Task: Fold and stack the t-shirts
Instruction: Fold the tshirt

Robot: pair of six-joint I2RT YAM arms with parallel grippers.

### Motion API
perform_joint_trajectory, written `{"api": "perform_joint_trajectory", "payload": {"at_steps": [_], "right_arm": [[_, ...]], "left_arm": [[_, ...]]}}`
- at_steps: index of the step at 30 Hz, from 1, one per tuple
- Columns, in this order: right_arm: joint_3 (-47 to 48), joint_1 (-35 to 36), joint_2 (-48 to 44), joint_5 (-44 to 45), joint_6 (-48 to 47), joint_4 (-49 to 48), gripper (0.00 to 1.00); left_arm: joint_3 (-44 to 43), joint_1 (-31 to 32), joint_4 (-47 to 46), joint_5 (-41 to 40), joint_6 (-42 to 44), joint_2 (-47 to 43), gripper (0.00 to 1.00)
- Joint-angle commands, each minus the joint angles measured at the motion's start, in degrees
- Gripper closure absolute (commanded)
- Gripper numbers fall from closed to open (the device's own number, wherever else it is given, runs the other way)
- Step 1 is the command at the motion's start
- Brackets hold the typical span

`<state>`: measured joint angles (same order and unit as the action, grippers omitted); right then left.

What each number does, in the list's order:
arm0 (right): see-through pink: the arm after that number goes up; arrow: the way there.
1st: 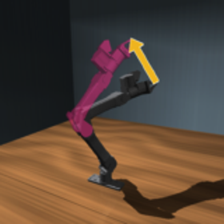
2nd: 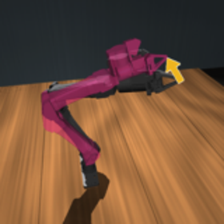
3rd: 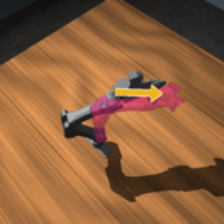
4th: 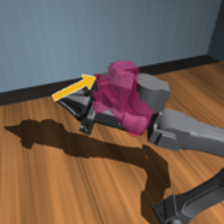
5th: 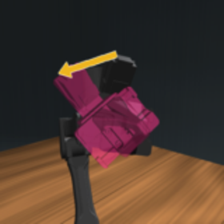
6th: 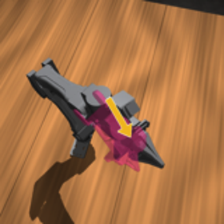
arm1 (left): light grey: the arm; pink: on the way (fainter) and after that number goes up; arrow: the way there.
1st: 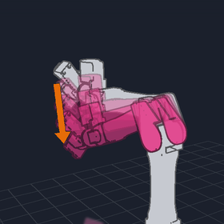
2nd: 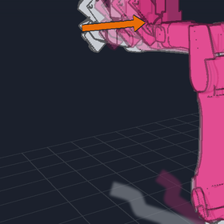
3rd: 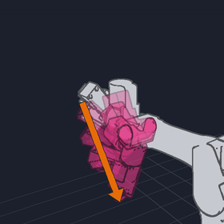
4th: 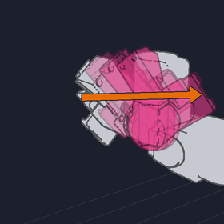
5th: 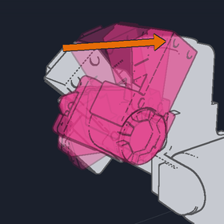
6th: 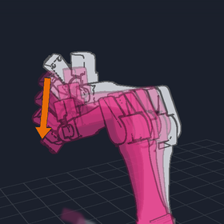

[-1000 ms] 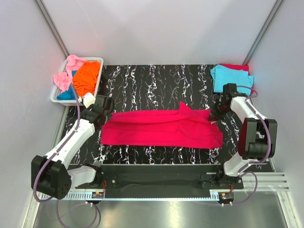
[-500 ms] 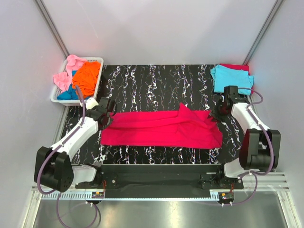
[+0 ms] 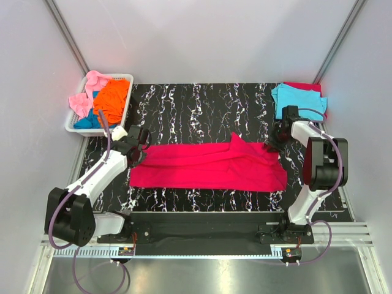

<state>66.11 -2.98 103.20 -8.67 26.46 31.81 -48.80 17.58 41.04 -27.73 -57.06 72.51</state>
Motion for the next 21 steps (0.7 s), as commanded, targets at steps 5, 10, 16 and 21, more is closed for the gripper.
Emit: {"api": "perform_joint_trajectory", "payload": {"at_steps": [5, 10, 16, 21], "right_arm": [[1.66, 1.14, 1.39, -6.71, -1.5, -2.63, 0.64], [0.87, 1.84, 1.39, -8.12, -1.59, -2.46, 1.0], [1.57, 2.63, -3.17, -3.29, -1.5, -0.62, 1.0], [4.81, 4.57, -8.53, -0.22, -1.85, 2.2, 1.0]], "left_arm": [[-0.86, 0.26, -1.66, 1.01, 1.16, 0.44, 0.93], [-0.51, 0.35, -2.01, 1.62, 1.42, 0.7, 0.93], [0.02, 0.43, -2.28, 2.15, 1.77, 0.7, 0.93], [-0.25, 0.52, -2.45, 2.5, 1.95, 0.97, 0.93]]}}
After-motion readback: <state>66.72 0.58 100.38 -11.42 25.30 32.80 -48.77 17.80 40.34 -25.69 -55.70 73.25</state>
